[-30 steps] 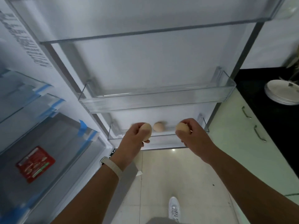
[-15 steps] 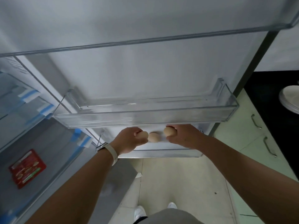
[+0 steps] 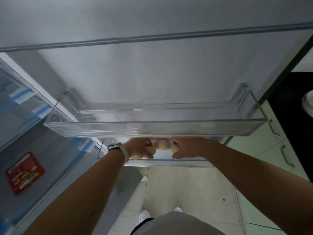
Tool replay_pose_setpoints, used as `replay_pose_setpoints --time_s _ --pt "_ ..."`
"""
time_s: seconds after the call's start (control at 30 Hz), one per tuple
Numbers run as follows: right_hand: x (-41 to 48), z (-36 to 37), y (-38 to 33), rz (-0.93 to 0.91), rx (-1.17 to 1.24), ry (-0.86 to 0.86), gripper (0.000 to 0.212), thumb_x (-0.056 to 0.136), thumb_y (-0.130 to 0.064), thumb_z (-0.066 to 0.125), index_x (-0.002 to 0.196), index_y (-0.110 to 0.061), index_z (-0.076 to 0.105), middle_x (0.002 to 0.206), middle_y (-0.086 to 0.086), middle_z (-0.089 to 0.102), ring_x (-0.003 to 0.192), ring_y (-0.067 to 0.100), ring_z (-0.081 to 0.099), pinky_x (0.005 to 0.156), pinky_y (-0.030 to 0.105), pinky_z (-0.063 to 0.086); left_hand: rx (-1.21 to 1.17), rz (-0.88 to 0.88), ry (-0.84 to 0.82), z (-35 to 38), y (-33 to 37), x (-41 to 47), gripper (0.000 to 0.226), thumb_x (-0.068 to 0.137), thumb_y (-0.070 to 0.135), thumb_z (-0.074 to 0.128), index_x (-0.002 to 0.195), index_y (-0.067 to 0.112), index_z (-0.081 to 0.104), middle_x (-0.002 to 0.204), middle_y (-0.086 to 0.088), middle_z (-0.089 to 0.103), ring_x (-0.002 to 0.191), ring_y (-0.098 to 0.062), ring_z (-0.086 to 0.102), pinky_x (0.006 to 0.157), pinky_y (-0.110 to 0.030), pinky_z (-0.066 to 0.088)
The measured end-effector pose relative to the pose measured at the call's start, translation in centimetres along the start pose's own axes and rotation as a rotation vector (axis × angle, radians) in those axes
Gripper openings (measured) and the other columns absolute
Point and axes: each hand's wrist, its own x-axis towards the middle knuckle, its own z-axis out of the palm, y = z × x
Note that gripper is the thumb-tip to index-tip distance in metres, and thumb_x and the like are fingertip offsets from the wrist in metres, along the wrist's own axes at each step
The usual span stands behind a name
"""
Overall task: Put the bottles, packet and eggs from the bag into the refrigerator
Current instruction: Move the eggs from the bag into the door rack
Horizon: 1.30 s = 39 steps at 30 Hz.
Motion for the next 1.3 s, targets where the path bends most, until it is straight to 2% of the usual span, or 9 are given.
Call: replay_pose_setpoints --time_s 0.17,0.33,0.47,0.53,0.63,0.8,0.97,1.13,1.3 --pt "0.6 0.7 0.1 -0.014 0.001 -0.008 0.033 0.08 -0.043 0.07 0.094 -0.021 0.05 0.09 -0.001 0.058 0.082 0.021 0.059 0.068 0.033 0.042 0.077 0.03 -0.046 -0.1 0.6 0.1 0.04 0.082 0.036 0.072 0.118 0.023 0.061 0.105 0.004 0.062 0.093 -0.017 0.052 0.083 -0.03 0.043" --pt "0.7 1.0 0.1 -0.074 -0.044 0.027 0.03 0.08 -0.037 0.071 0.092 -0.021 0.048 0.087 -0.001 0.057 0.077 0.019 0.056 0.065 0.03 0.038 0.049 0.033 -0.059 -0.1 1.0 0.0 0.03 0.074 0.034 0.06 0.099 0.018 0.063 0.096 -0.004 0.066 0.084 -0.019 0.054 0.084 -0.039 0.051" --pt "0.6 1.1 0.0 -0.071 -0.055 0.051 0.029 0.081 -0.038 0.069 0.094 -0.022 0.049 0.09 0.0 0.059 0.078 0.019 0.057 0.062 0.029 0.037 0.09 0.061 -0.051 -0.1 1.4 0.1 0.008 0.074 0.027 0.055 0.077 0.021 0.053 0.073 0.001 0.054 0.068 -0.018 0.047 0.064 -0.032 0.039" --pt "0.3 1.0 0.1 -0.072 -0.035 0.06 0.028 0.081 -0.038 0.069 0.093 -0.022 0.05 0.089 -0.001 0.059 0.078 0.018 0.057 0.06 0.028 0.035 0.113 0.055 -0.041 -0.1 1.4 0.0 0.007 0.078 0.026 0.059 0.083 0.023 0.054 0.079 0.001 0.057 0.074 -0.021 0.051 0.068 -0.031 0.04" --pt "-0.4 0.6 0.4 -0.069 -0.024 0.073 0.025 0.082 -0.038 0.067 0.089 -0.022 0.049 0.085 -0.002 0.058 0.075 0.018 0.054 0.056 0.026 0.031 0.163 0.03 -0.026 -0.3 0.9 -0.3 0.031 0.08 0.039 0.06 0.107 0.025 0.06 0.101 0.002 0.066 0.094 -0.023 0.06 0.083 -0.035 0.048" --pt "-1.8 0.0 1.0 -0.043 -0.077 0.135 0.026 0.086 -0.042 0.061 0.087 -0.021 0.046 0.078 -0.007 0.05 0.072 0.017 0.05 0.054 0.026 0.029 0.148 -0.007 0.127 0.0 0.3 -0.5 0.023 0.085 0.055 0.05 0.095 0.034 0.054 0.089 0.009 0.064 0.085 -0.02 0.057 0.076 -0.029 0.045" --pt "-3.1 -0.3 1.5 -0.049 -0.086 0.173 0.031 0.088 -0.044 0.057 0.11 -0.021 0.054 0.098 -0.002 0.062 0.086 0.02 0.06 0.074 0.034 0.047 0.078 0.009 0.202 0.0 -0.2 -1.6 0.026 0.086 0.046 0.061 0.107 0.032 0.06 0.108 0.008 0.065 0.098 -0.018 0.059 0.08 -0.031 0.047" --pt "-4.0 -0.5 2.0 -0.072 -0.073 0.257 0.029 0.088 -0.043 0.053 0.104 -0.018 0.056 0.098 0.0 0.063 0.09 0.022 0.059 0.078 0.037 0.048 -0.017 0.029 0.266 -0.2 0.1 -3.1 0.033 0.089 0.035 0.065 0.12 0.024 0.062 0.119 0.004 0.064 0.105 -0.018 0.058 0.09 -0.033 0.048" --pt "-5.8 -0.6 1.5 -0.073 -0.023 0.273 0.059 0.079 -0.064 0.028 0.114 -0.026 0.056 0.108 -0.006 0.06 0.097 0.017 0.058 0.085 0.041 0.049 -0.059 0.143 0.357 0.7 0.9 -5.7 0.037 0.093 0.039 0.061 0.127 0.026 0.061 0.119 0.005 0.063 0.106 -0.016 0.06 0.091 -0.034 0.049"
